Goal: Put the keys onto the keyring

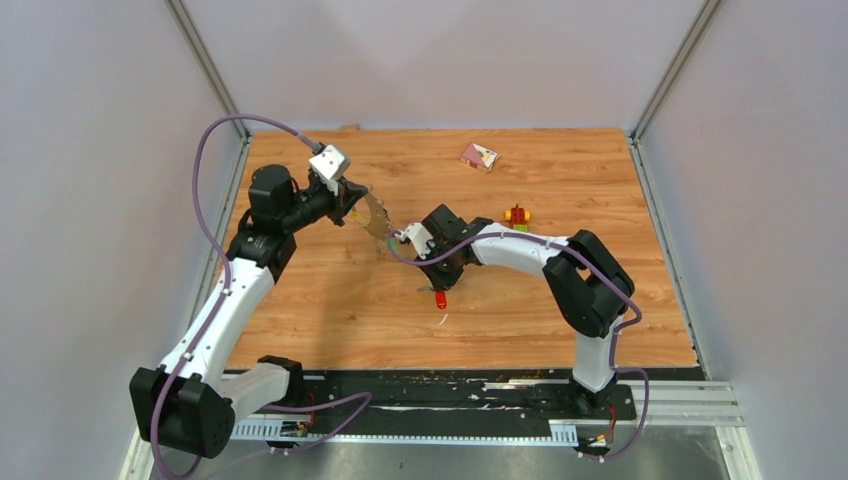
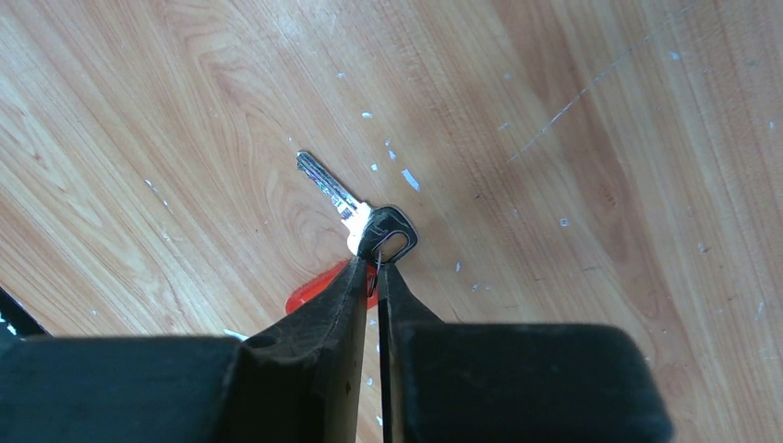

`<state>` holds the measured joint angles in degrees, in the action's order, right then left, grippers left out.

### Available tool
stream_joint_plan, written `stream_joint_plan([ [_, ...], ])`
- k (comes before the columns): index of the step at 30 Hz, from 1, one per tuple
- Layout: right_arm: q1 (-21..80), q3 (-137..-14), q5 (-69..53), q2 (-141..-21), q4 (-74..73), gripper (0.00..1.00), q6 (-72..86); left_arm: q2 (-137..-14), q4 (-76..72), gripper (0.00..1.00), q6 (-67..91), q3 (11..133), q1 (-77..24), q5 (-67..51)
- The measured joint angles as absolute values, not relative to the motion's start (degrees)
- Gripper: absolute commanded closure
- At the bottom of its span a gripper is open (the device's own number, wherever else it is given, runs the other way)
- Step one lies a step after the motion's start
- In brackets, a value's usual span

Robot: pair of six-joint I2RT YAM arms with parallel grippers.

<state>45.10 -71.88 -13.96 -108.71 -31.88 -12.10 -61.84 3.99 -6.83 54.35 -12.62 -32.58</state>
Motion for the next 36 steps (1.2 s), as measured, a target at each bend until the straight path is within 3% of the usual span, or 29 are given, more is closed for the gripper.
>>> stream_joint_plan([
  [5,45.10,-71.88,-13.93,-108.22,-31.90,1.00,-12.73,-61.76,3.99,1.00,-6.81,54.35,-12.62,-32.56],
  [16,44.97,-68.31,-14.63,-101.51,-30.61,1.00,-17.47,-61.45,4.03,1.00,-7.18,54.33,-12.62,-32.99],
  [24,43.27,-63.22,-22.72,-91.15,-29.36,1.00,-26.65,-61.14,5.96,1.00,-10.90,53.23,-12.86,-38.83],
  [36,40.93,-62.11,-36.16,-74.48,-31.70,1.00,-38.22,-60.40,13.74,1.00,-21.08,53.17,-23.29,-42.13],
])
